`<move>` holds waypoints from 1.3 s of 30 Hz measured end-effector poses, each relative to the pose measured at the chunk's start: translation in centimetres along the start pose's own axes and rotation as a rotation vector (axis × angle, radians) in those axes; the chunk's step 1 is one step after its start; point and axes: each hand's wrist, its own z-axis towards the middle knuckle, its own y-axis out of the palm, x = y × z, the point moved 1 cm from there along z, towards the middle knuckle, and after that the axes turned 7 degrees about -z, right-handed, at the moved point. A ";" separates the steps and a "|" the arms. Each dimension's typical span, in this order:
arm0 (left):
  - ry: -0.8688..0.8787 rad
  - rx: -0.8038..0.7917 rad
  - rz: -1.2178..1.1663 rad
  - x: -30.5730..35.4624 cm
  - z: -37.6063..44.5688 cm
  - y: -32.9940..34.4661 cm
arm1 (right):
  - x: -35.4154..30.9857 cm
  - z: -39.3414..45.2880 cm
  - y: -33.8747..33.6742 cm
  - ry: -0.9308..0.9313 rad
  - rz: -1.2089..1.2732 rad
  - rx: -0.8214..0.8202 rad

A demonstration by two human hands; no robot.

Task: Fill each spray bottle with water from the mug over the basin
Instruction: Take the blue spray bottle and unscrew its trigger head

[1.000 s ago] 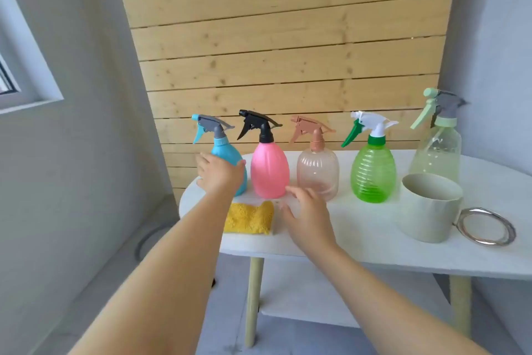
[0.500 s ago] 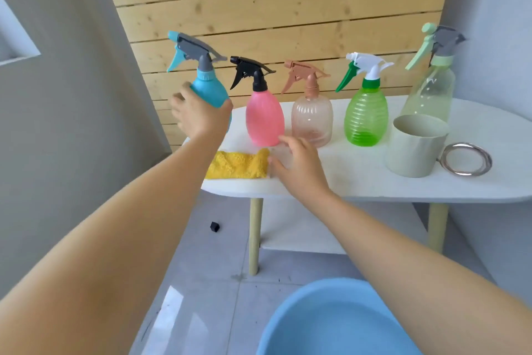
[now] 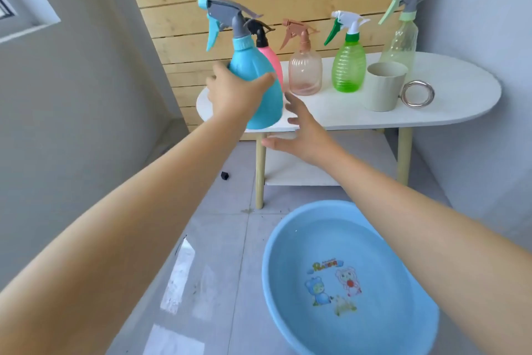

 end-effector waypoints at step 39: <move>-0.235 -0.620 0.312 -18.5 -11.8 7.6 | 16.8 -15.0 -0.9 0.076 -0.847 -0.162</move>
